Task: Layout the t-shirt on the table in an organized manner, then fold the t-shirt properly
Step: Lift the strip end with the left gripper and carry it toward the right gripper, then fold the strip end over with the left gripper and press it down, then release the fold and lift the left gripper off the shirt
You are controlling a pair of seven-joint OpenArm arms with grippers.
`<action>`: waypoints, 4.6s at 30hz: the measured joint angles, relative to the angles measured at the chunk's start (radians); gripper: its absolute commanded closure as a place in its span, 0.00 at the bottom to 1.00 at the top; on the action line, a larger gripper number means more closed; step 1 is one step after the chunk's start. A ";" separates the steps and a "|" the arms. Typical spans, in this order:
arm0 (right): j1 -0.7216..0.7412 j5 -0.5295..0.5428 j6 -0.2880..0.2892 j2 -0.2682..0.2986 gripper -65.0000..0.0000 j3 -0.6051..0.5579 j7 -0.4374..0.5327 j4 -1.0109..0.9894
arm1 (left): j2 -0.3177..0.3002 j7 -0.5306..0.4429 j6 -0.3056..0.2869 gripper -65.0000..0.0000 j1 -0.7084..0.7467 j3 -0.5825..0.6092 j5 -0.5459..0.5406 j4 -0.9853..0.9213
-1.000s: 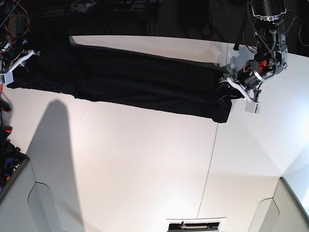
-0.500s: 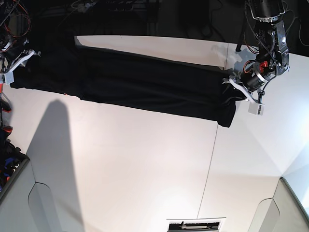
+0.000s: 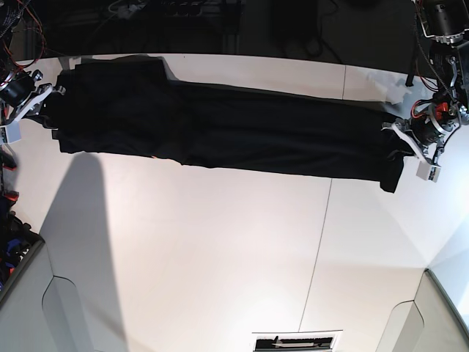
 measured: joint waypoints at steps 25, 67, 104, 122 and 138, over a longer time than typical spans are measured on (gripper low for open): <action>-0.003 -0.042 0.000 0.000 1.00 0.000 0.000 -0.018 | 0.251 0.061 0.018 1.00 -0.003 0.432 0.142 0.356; 0.016 -0.250 -0.228 0.003 0.47 0.039 0.068 -0.028 | 0.480 0.069 0.018 0.56 0.005 0.588 0.151 0.352; 0.079 0.023 -0.004 0.006 0.35 -0.111 0.088 -0.250 | 0.459 0.092 0.007 0.56 0.016 0.571 0.151 0.352; 0.095 -0.039 0.004 0.005 1.00 -0.146 0.098 -0.251 | 0.451 0.192 -0.042 0.57 0.019 0.558 -0.119 0.429; 0.106 -0.215 -0.012 0.012 1.00 -0.062 0.155 -0.252 | 0.453 0.196 -0.042 0.57 0.025 0.377 -0.014 0.441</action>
